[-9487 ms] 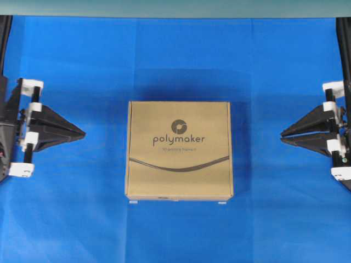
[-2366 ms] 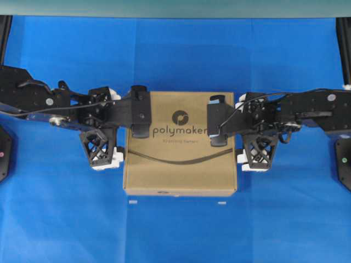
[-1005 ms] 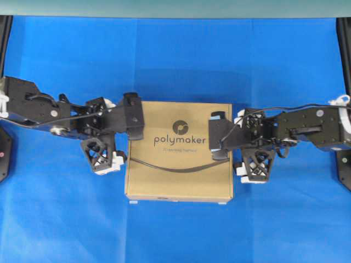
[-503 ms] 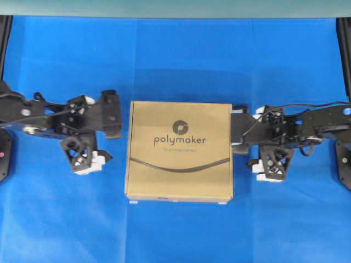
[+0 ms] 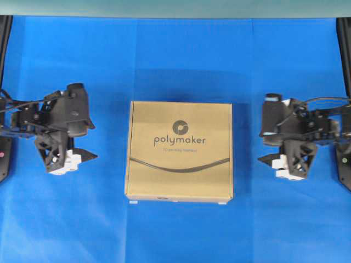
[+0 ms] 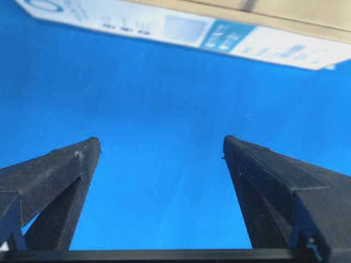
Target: Lift up the cardboard box by clamping it between your arms.
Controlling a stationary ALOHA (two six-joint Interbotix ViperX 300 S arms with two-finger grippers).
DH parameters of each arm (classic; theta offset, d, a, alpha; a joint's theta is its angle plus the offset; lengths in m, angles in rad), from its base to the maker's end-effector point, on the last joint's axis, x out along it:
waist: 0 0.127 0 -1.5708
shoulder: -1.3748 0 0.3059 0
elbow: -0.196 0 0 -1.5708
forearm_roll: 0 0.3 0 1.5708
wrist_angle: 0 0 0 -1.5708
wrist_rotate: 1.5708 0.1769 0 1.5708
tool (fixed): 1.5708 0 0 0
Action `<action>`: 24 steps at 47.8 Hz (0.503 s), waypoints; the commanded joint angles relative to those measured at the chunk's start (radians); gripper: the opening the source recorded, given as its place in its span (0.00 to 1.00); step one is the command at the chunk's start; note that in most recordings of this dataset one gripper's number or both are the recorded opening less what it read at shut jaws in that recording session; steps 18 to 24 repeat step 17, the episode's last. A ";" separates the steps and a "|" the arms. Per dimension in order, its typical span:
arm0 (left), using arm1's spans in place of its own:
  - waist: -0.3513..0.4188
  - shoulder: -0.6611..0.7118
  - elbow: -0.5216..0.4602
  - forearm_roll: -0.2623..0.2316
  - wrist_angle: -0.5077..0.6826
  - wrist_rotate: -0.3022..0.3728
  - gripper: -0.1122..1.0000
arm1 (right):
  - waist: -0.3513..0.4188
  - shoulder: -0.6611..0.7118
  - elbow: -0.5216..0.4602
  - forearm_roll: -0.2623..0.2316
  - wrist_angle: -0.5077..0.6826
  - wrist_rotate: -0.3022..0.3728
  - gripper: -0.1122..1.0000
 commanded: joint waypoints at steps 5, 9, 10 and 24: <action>-0.005 -0.057 -0.006 -0.003 -0.015 0.000 0.90 | -0.015 -0.100 0.025 0.002 -0.012 0.011 1.00; -0.005 -0.074 -0.005 0.000 -0.021 0.000 0.90 | -0.020 -0.141 0.041 0.002 -0.012 0.014 1.00; -0.005 -0.077 -0.005 0.000 -0.021 0.000 0.90 | -0.021 -0.150 0.044 0.002 -0.012 0.014 1.00; -0.009 -0.109 -0.002 0.000 -0.021 0.000 0.90 | -0.023 -0.233 0.066 0.002 -0.015 0.014 1.00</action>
